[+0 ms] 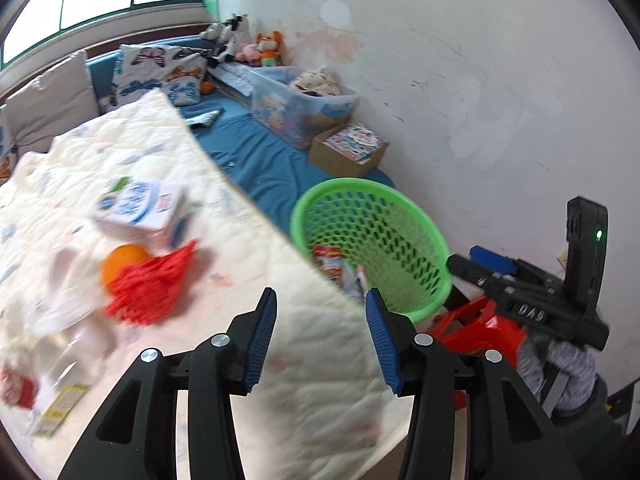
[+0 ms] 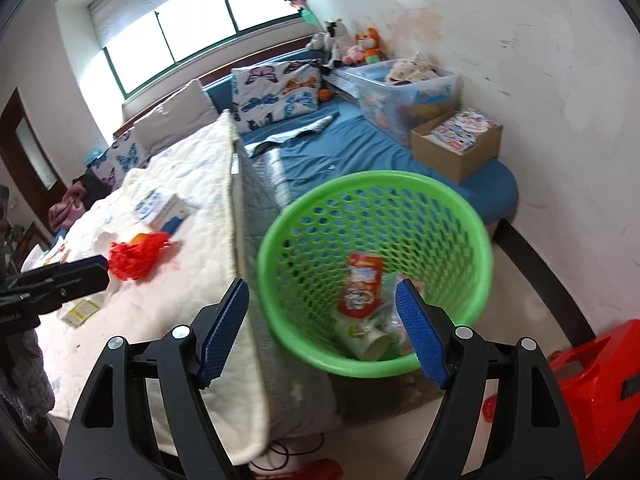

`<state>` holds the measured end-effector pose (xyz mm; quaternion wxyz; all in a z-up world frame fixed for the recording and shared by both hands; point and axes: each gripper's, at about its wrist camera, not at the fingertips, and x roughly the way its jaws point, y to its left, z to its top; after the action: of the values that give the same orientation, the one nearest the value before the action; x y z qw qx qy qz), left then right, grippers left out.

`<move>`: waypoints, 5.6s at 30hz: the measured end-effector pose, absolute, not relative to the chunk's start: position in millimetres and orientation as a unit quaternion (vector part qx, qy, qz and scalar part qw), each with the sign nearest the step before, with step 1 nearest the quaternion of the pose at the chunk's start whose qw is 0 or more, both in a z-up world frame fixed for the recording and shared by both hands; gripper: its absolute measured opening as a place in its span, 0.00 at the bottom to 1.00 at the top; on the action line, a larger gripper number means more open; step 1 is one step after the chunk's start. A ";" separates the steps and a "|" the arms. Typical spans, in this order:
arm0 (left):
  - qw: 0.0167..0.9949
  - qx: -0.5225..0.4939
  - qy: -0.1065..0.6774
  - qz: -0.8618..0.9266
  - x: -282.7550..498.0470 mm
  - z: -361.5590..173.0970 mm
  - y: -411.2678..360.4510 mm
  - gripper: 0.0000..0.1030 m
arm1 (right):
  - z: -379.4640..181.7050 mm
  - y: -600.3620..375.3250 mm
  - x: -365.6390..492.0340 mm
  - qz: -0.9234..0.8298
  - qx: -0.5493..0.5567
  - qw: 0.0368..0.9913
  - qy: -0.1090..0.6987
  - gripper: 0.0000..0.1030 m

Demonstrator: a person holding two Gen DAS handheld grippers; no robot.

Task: Collect trash
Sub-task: 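Grasp the crumpled tissue with the left gripper while the right gripper approaches the red mesh net, then grasp the red mesh net with the right gripper and carry it to the basket, then release the red net into the basket with the right gripper while the left gripper carries the tissue over it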

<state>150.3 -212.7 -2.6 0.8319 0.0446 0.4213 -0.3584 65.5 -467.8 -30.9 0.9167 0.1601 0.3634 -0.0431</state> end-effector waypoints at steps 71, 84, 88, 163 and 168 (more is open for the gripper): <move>0.919 -0.029 0.357 -0.165 166.8 -6.0 4.5 0.35 | -77.9 -255.8 235.1 0.131 0.143 0.874 0.445 0.78; 0.917 -0.032 0.361 -0.170 164.6 -6.5 2.9 0.35 | -77.8 -252.2 230.9 0.142 0.142 0.880 0.431 0.58; 0.917 -0.025 0.357 -0.178 160.6 -2.1 -4.3 0.35 | -73.0 -259.6 221.0 0.142 0.147 0.882 0.424 0.56; 0.824 0.080 0.412 -0.381 192.4 -19.1 -346.0 0.35 | -80.6 -530.5 87.0 -0.078 0.169 0.888 0.420 0.79; 0.820 0.092 0.418 -0.380 194.6 -26.0 -358.5 0.36 | -79.5 -534.6 79.8 -0.084 0.173 0.889 0.416 0.79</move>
<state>194.6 -358.5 -26.0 0.8200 0.0918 0.4180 -0.3800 79.8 -534.6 -79.5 0.8889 0.1732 0.4158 -0.0835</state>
